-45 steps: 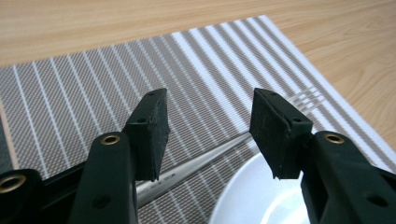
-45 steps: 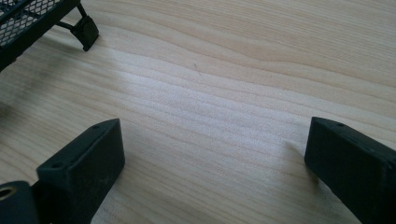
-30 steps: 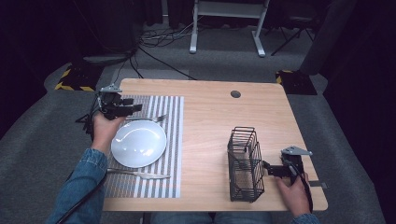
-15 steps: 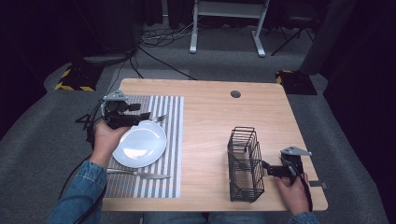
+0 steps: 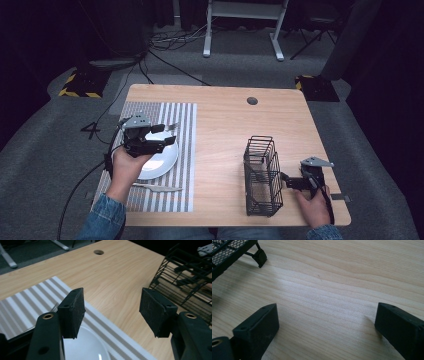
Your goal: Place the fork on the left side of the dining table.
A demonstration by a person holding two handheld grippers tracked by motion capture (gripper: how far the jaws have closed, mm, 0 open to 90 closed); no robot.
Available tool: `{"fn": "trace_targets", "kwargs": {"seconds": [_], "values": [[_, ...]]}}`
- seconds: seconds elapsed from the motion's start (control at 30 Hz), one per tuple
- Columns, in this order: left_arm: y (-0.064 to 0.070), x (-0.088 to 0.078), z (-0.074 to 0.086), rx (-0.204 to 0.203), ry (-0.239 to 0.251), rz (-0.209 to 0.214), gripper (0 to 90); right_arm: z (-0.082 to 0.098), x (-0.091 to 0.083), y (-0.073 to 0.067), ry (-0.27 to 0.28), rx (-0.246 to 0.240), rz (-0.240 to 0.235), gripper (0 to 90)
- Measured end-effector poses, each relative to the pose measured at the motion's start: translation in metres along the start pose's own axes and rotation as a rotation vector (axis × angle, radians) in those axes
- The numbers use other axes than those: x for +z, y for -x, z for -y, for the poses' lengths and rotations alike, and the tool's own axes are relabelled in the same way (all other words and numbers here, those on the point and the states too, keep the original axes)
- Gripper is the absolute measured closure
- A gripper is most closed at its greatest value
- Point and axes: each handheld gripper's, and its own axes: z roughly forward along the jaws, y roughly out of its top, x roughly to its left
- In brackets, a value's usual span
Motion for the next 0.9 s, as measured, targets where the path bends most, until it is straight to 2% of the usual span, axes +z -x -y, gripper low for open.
{"fn": "trace_targets", "kwargs": {"seconds": [0.17,0.2,0.27,0.4,0.53,0.63,0.7,0.73,0.77,0.83,0.9], "values": [[0.013,0.007,0.007,0.006,-0.019,-0.004,37.1,0.000,0.000,0.000,0.000,0.000,-0.001,5.3],[0.020,0.009,0.011,0.024,-0.037,-0.017,37.1,0.000,0.000,0.000,0.000,0.000,0.000,5.3],[0.023,0.010,0.013,0.030,-0.037,-0.017,37.2,0.000,0.000,0.000,0.000,-0.001,-0.002,5.3],[0.037,0.020,0.021,0.014,-0.049,0.028,36.8,0.000,0.000,0.000,0.000,-0.002,-0.005,5.3],[0.045,0.025,0.027,0.020,-0.054,0.041,36.6,0.000,0.000,0.000,-0.001,-0.003,-0.005,5.3],[0.053,0.031,0.037,0.019,-0.048,0.054,36.5,0.000,0.000,0.000,-0.001,-0.003,-0.005,5.3],[0.054,0.036,0.044,0.000,-0.033,0.067,36.6,0.000,0.000,0.000,-0.001,-0.003,-0.005,5.3],[0.053,0.042,0.047,0.003,-0.064,0.082,36.0,0.000,0.000,0.000,0.000,-0.003,-0.006,5.3],[0.054,0.045,0.050,0.018,-0.080,0.072,36.0,0.000,0.000,0.000,0.000,-0.003,-0.006,5.3],[0.053,0.048,0.055,0.028,-0.078,0.070,35.9,0.000,0.000,0.000,-0.001,-0.004,-0.006,5.3],[0.052,0.052,0.060,0.017,-0.085,0.096,35.5,0.000,0.000,0.000,0.000,-0.004,-0.007,5.3]]}}
